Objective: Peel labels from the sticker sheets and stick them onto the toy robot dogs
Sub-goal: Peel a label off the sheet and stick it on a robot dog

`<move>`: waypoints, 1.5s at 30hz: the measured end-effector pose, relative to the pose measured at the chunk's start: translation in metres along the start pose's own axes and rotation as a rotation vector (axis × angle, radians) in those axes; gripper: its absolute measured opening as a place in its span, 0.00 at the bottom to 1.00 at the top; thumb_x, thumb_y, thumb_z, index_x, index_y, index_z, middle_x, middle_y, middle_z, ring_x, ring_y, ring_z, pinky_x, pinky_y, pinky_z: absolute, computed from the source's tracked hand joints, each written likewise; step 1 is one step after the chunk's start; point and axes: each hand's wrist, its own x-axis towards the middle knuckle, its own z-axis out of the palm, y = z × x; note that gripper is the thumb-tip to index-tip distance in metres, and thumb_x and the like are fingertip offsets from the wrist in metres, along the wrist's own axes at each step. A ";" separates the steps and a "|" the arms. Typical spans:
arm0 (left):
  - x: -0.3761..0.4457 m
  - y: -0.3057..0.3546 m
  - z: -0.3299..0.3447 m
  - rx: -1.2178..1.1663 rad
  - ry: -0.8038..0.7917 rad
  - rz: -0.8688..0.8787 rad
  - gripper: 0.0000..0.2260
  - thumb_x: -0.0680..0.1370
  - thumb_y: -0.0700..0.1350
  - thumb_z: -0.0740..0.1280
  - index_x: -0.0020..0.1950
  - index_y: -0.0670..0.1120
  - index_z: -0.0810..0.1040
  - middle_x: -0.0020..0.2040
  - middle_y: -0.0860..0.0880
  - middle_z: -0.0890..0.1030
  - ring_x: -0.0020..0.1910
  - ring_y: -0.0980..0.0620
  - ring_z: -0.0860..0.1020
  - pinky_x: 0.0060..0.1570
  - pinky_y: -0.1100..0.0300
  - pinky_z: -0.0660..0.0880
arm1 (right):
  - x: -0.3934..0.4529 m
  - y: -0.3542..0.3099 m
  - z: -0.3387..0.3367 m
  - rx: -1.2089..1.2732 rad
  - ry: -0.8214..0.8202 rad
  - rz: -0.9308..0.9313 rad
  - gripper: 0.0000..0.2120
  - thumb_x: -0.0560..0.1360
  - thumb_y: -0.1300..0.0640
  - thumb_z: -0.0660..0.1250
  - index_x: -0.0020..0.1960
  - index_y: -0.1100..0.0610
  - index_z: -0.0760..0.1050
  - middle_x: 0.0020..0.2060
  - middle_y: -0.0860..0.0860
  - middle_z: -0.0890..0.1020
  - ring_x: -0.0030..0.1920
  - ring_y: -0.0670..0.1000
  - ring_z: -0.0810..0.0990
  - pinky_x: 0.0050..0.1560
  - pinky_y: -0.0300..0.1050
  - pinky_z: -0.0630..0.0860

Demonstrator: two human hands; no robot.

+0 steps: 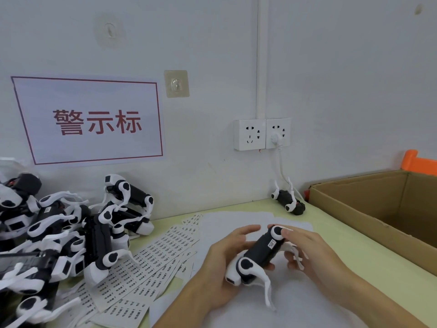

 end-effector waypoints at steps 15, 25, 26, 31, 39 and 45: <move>0.007 -0.004 -0.003 -0.150 0.380 0.137 0.20 0.70 0.42 0.76 0.60 0.41 0.79 0.52 0.41 0.84 0.50 0.41 0.84 0.58 0.46 0.78 | -0.001 0.009 0.006 0.119 0.186 -0.038 0.28 0.62 0.42 0.75 0.56 0.55 0.77 0.49 0.56 0.84 0.47 0.58 0.86 0.57 0.65 0.77; 0.008 -0.002 0.002 -0.228 0.515 0.136 0.18 0.71 0.52 0.73 0.53 0.40 0.81 0.42 0.40 0.82 0.44 0.40 0.81 0.44 0.50 0.83 | -0.002 -0.002 0.003 0.105 0.030 0.114 0.18 0.75 0.45 0.69 0.58 0.55 0.75 0.34 0.59 0.82 0.40 0.65 0.84 0.45 0.54 0.81; 0.007 -0.002 0.002 -0.228 0.524 0.107 0.20 0.73 0.54 0.72 0.56 0.41 0.81 0.45 0.39 0.81 0.46 0.38 0.82 0.45 0.48 0.82 | -0.001 -0.004 0.001 0.170 0.037 0.185 0.16 0.78 0.48 0.67 0.56 0.60 0.76 0.34 0.60 0.80 0.37 0.64 0.82 0.42 0.54 0.81; 0.009 -0.003 -0.001 -0.232 0.516 0.071 0.18 0.82 0.52 0.63 0.63 0.40 0.79 0.57 0.36 0.81 0.54 0.35 0.82 0.47 0.47 0.79 | 0.001 -0.009 -0.015 0.577 0.210 0.306 0.15 0.79 0.56 0.65 0.59 0.66 0.74 0.49 0.64 0.77 0.36 0.64 0.82 0.39 0.53 0.83; 0.011 -0.005 0.001 -0.219 0.505 0.067 0.15 0.81 0.46 0.63 0.61 0.39 0.81 0.57 0.34 0.82 0.49 0.35 0.83 0.47 0.46 0.79 | 0.002 -0.005 -0.040 0.144 0.178 -0.258 0.16 0.82 0.56 0.58 0.60 0.55 0.83 0.62 0.48 0.83 0.59 0.51 0.82 0.53 0.48 0.78; 0.012 -0.007 0.001 -0.097 0.470 0.085 0.12 0.79 0.42 0.63 0.56 0.36 0.82 0.46 0.35 0.84 0.40 0.41 0.84 0.43 0.51 0.78 | 0.000 0.014 -0.016 -0.577 -0.056 -0.152 0.14 0.79 0.59 0.65 0.51 0.43 0.85 0.49 0.36 0.84 0.52 0.37 0.81 0.51 0.32 0.73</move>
